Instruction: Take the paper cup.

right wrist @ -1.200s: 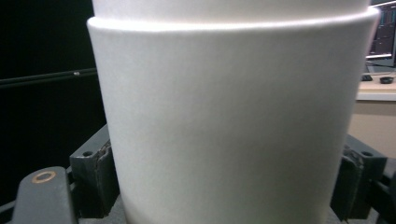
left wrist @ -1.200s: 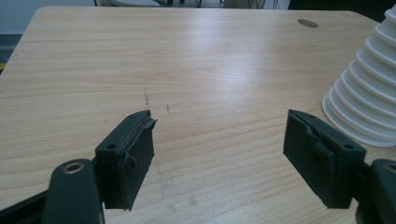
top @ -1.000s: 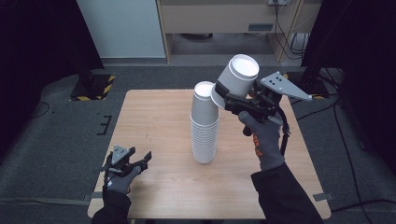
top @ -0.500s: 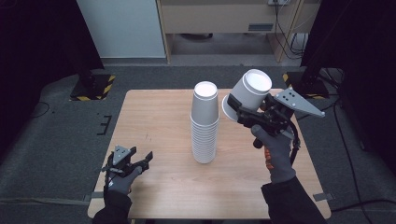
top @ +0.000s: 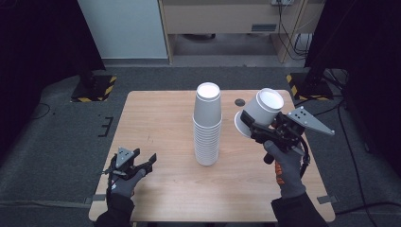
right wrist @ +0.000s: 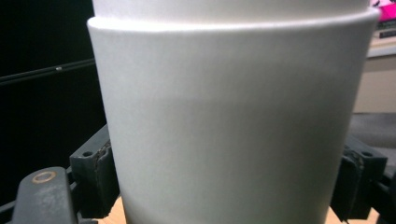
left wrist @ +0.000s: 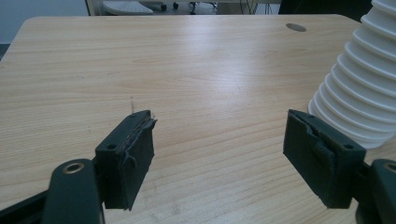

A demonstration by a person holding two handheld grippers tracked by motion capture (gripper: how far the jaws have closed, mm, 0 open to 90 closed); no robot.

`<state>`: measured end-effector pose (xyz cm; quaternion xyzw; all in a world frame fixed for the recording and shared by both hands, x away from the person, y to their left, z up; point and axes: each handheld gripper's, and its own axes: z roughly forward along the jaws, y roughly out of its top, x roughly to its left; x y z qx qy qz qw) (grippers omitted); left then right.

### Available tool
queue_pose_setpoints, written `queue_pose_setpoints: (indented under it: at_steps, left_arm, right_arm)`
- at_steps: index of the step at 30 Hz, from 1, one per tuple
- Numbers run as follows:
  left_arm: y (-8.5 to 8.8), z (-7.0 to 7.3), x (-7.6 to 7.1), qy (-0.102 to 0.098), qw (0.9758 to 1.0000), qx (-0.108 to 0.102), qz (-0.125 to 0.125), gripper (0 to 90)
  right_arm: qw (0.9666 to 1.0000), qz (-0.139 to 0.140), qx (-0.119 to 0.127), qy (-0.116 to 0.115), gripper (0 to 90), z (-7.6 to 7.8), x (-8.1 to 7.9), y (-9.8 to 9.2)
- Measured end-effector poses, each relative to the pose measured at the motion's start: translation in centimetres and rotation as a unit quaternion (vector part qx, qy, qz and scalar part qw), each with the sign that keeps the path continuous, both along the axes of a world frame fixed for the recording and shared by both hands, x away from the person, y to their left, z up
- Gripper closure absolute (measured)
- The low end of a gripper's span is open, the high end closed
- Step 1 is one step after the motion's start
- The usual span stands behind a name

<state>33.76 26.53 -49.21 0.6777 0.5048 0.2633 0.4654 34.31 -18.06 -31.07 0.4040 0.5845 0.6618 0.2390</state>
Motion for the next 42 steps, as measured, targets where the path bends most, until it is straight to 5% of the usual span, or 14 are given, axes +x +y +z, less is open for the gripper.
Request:
queue_pose_setpoints:
  at_steps: [23,42]
  left_arm:
    - [-0.8,0.3,-0.3,-0.007,0.9999,0.002,-0.010,23.1]
    - [-1.7,0.8,-0.6,-0.025,0.9994,0.000,-0.026,22.8]
  right_arm:
    - [0.9973,-0.007,0.038,0.062,15.5,-6.1,-1.1,-2.3]
    - [0.9881,-0.014,0.098,0.118,15.5,-9.7,-1.2,-4.1]
